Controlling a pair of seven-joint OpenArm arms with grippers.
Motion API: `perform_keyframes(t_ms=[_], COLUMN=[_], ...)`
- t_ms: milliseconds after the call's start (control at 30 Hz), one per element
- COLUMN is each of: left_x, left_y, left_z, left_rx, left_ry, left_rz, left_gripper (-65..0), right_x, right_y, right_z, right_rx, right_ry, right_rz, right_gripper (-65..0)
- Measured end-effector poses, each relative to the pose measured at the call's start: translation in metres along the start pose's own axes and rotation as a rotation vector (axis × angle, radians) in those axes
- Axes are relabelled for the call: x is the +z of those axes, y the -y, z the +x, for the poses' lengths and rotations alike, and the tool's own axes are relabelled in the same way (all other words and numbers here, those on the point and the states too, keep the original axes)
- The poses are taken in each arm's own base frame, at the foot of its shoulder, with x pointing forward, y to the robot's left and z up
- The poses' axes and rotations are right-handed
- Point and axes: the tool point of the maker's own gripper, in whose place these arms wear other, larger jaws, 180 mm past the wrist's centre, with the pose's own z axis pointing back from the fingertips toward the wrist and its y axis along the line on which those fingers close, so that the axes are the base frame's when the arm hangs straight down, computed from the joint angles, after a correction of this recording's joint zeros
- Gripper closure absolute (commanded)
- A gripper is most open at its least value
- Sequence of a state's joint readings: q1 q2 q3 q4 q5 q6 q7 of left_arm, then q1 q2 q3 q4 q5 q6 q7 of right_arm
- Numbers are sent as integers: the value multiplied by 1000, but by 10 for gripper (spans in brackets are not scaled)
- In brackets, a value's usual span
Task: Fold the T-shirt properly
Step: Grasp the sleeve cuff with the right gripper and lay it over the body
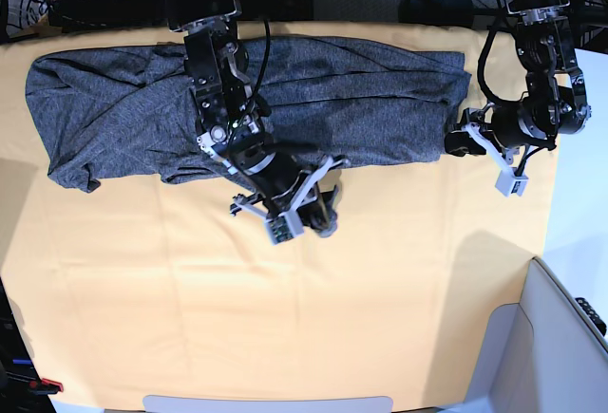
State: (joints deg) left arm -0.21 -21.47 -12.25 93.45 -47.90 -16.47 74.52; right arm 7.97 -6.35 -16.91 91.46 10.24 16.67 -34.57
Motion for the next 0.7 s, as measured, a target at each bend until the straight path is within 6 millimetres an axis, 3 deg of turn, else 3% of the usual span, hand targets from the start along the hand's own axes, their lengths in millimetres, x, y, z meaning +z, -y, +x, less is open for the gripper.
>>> perform_keyframes(t_ms=[133,267,433,567,700], left_x=[0,0,0,0,0], left_y=[0,-1,-1,0,-1], left_z=[0,0,0,0,0], left_rx=[0,-1,-1,-1,0], left_ry=[-1,-2,-2,-2,-1], left_rz=[1,3,3,3,3], left_gripper=[-211,-211,-211,-211,-211], right_x=[14,29,41,45,44], right_y=[-39,-65,-88,-103,-114], right_z=[3,-7,-6,-22,-25], right_rx=[67,97,140,196,196], right_ry=[25,14,28,-13,-16], right_rz=[90,143,206,262,292], right_gripper=[0,0,0,0,0])
